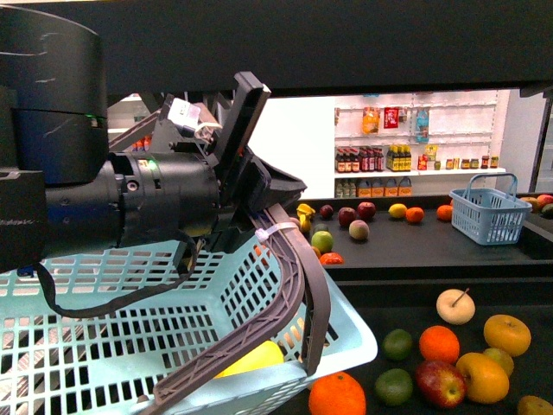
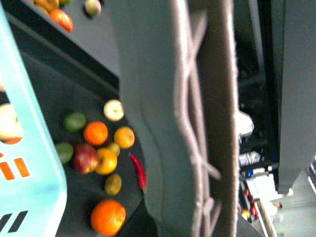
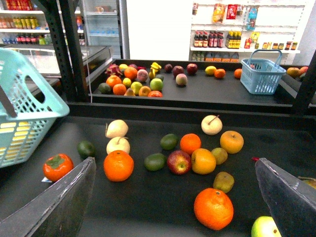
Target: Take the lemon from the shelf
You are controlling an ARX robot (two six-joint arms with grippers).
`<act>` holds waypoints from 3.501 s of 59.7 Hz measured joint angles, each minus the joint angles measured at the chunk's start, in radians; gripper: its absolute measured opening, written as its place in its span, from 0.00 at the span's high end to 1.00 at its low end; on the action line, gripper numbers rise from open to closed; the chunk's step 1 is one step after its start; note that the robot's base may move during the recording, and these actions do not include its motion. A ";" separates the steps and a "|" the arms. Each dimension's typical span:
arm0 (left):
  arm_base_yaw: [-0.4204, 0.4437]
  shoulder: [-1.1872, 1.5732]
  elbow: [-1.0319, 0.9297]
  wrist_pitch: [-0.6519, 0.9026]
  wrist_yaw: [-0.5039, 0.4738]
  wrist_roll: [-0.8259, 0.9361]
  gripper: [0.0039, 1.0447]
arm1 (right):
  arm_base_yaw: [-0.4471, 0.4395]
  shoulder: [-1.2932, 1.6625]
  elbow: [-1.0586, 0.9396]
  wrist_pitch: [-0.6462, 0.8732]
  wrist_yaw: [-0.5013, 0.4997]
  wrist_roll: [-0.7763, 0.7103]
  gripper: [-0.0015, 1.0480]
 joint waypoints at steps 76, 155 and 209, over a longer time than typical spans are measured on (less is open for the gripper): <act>0.669 0.192 -0.115 0.635 0.019 -0.530 0.94 | 0.000 0.000 0.000 0.000 0.000 0.000 0.07; 0.718 -0.257 -0.270 -0.211 -0.038 0.084 0.07 | 0.000 -0.001 0.000 0.000 0.000 0.000 0.07; 0.261 -1.371 -0.888 -0.501 -0.276 1.011 0.98 | 0.000 -0.001 0.000 0.000 0.000 0.000 0.07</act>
